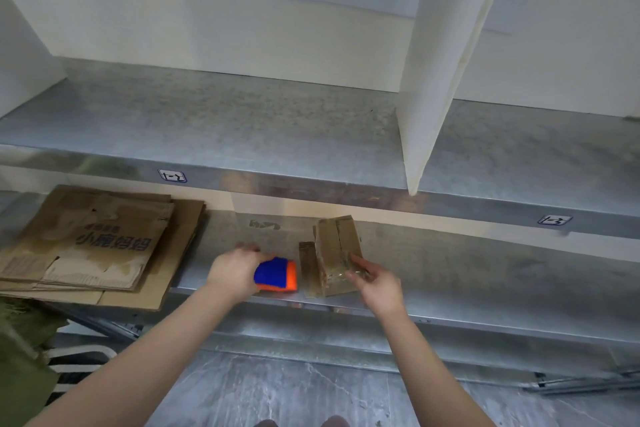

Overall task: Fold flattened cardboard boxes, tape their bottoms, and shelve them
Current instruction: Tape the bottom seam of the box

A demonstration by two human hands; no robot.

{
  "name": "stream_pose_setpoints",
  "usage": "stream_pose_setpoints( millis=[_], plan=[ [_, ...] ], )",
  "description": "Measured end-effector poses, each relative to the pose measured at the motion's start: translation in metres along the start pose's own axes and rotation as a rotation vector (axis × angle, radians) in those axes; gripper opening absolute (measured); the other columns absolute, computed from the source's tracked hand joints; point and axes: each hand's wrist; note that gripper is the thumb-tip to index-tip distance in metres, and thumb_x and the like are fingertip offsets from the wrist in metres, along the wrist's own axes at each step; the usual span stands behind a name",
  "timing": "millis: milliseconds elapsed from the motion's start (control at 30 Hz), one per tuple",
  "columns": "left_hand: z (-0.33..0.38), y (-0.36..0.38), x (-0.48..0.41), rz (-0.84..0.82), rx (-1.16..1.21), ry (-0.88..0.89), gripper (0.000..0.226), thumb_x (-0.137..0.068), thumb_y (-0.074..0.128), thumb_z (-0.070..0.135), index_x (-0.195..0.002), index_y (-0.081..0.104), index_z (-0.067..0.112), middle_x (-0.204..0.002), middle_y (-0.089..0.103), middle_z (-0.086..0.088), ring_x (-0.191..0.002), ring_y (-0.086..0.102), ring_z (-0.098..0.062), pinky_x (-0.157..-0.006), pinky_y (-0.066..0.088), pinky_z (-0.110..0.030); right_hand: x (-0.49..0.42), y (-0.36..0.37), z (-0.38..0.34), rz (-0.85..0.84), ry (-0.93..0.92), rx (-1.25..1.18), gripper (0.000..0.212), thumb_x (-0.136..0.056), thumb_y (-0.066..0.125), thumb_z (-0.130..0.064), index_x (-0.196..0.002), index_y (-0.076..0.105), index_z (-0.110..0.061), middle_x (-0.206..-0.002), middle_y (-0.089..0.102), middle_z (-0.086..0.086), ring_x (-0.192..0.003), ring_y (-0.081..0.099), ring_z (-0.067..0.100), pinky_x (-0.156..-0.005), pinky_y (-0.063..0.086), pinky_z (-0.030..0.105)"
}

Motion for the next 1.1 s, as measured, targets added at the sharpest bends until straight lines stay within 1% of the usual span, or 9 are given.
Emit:
stream_pose_setpoints(
  millis=[167,267,333,433,533,633,867,1000,1100],
  plan=[
    [-0.034,0.011,0.002,-0.050,0.033,0.012,0.064,-0.082,0.069,0.037,-0.141,0.043,0.035,-0.134,0.049,0.002,-0.120,0.046,-0.018,-0.090,0.048,-0.031,0.001,0.002,0.001,-0.003,0.000,-0.004,0.031,-0.083,0.073,-0.040,-0.103,0.056,-0.058,-0.122,0.068,-0.005,-0.064,0.049,-0.001,-0.070,0.048,0.025],
    [-0.033,0.014,-0.007,-0.035,0.113,0.107,0.062,-0.083,0.070,0.035,-0.140,0.045,0.032,-0.137,0.047,0.002,-0.123,0.043,-0.017,-0.096,0.042,-0.027,0.004,0.002,-0.002,0.025,-0.020,0.041,0.033,-0.086,0.070,-0.038,-0.118,0.062,-0.044,-0.125,0.066,-0.005,-0.095,0.065,0.009,-0.087,0.051,0.025],
    [-0.031,0.017,-0.012,-0.034,0.161,0.158,0.059,-0.084,0.070,0.030,-0.139,0.047,0.027,-0.138,0.046,0.001,-0.124,0.041,-0.017,-0.098,0.036,-0.024,0.010,0.004,-0.003,0.050,-0.050,0.108,0.036,-0.089,0.066,-0.038,-0.125,0.062,-0.035,-0.127,0.064,-0.006,-0.110,0.062,0.011,-0.093,0.047,0.021],
    [-0.033,0.020,-0.013,-0.045,0.113,0.156,0.059,-0.090,0.063,0.030,-0.144,0.039,0.026,-0.149,0.034,-0.001,-0.134,0.034,-0.022,-0.106,0.033,-0.028,0.020,0.014,-0.004,0.105,-0.077,0.191,0.036,-0.093,0.060,-0.041,-0.128,0.057,-0.034,-0.121,0.066,-0.008,-0.085,0.058,0.004,-0.082,0.046,0.018],
    [-0.035,0.020,-0.017,-0.024,-0.072,0.161,0.062,-0.092,0.055,0.039,-0.149,0.031,0.028,-0.159,0.018,-0.002,-0.148,0.006,-0.027,-0.119,0.004,-0.040,0.024,0.018,-0.005,0.130,-0.109,0.228,0.037,-0.093,0.059,-0.042,-0.129,0.056,-0.032,-0.118,0.067,-0.007,-0.085,0.058,0.007,-0.080,0.047,0.022],
    [-0.018,0.020,-0.014,0.047,-0.144,0.224,0.066,-0.090,0.053,0.048,-0.149,0.031,0.028,-0.160,0.016,0.000,-0.149,0.000,-0.027,-0.115,-0.011,-0.040,0.027,0.017,-0.004,0.064,-0.167,0.224,0.044,-0.094,0.059,-0.040,-0.136,0.051,-0.030,-0.132,0.058,-0.007,-0.114,0.056,0.012,-0.091,0.040,0.019],
    [0.059,0.046,0.015,0.060,0.280,0.344,0.066,-0.095,0.051,0.044,-0.152,0.020,0.030,-0.159,0.017,0.009,-0.145,0.018,-0.013,-0.117,0.013,-0.026,0.041,0.007,0.012,0.065,-0.315,0.357,0.050,-0.095,0.057,-0.034,-0.142,0.041,-0.038,-0.150,0.038,0.003,-0.138,0.037,0.018,-0.105,0.035,0.026],
    [0.083,0.058,0.019,0.046,0.504,0.242,0.067,-0.096,0.053,0.036,-0.153,0.018,0.028,-0.160,0.012,0.012,-0.145,0.020,-0.009,-0.116,0.020,-0.024,0.045,0.003,0.016,0.060,-0.335,0.354,0.047,-0.096,0.059,-0.028,-0.141,0.046,-0.032,-0.141,0.050,-0.003,-0.129,0.047,0.011,-0.102,0.035,0.015],
    [0.095,0.056,0.016,0.038,0.702,0.095,0.068,-0.096,0.055,0.032,-0.153,0.019,0.026,-0.156,0.027,0.005,-0.142,0.029,-0.014,-0.115,0.026,-0.027,0.041,0.005,0.012,0.013,-0.283,0.207,0.045,-0.092,0.064,-0.021,-0.134,0.051,-0.031,-0.126,0.057,-0.010,-0.105,0.059,0.000,-0.096,0.046,0.016]
  ],
)
Point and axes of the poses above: each hand's wrist, its own x-axis away from the middle knuckle, its own y-axis out of the palm, z = x × y
